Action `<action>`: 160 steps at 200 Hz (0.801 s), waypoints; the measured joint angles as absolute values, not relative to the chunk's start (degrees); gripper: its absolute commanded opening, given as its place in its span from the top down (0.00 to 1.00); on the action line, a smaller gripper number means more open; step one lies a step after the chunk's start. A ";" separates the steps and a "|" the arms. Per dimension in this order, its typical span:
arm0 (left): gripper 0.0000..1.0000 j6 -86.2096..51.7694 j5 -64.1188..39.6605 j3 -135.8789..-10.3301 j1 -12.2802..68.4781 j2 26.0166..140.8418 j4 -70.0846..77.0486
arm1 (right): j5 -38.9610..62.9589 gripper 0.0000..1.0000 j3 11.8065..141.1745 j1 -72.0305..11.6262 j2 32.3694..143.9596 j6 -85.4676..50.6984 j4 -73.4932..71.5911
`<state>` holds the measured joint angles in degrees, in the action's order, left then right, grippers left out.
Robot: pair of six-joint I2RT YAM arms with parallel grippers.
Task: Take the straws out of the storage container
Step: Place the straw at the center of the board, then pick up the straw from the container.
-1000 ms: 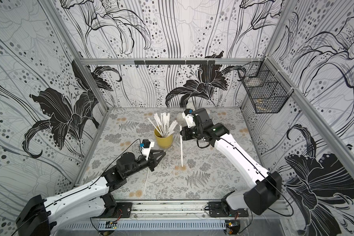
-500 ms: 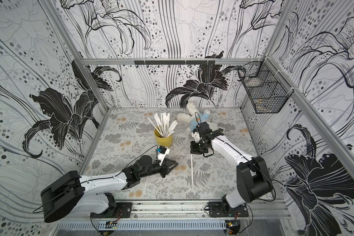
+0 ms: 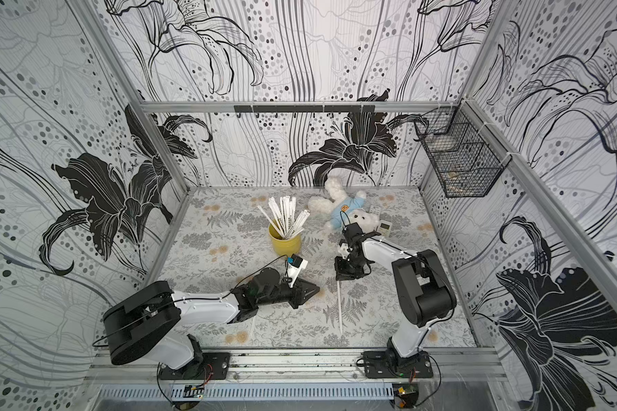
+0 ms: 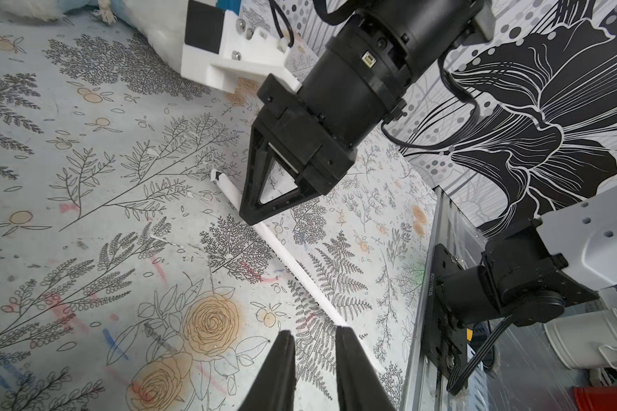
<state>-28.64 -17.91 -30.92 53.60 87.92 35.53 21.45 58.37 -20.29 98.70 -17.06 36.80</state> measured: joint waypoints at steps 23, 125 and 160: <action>0.73 -28.67 -18.09 -31.64 53.60 88.01 35.51 | 21.45 0.77 58.37 -20.23 99.02 -16.88 36.53; 0.74 -26.98 -16.58 -32.71 53.63 86.37 31.57 | 19.84 0.74 58.37 -19.68 94.78 -16.86 36.36; 0.74 -22.68 -13.34 -32.73 53.63 80.64 29.74 | 17.85 0.69 58.76 -19.88 85.47 -17.69 35.64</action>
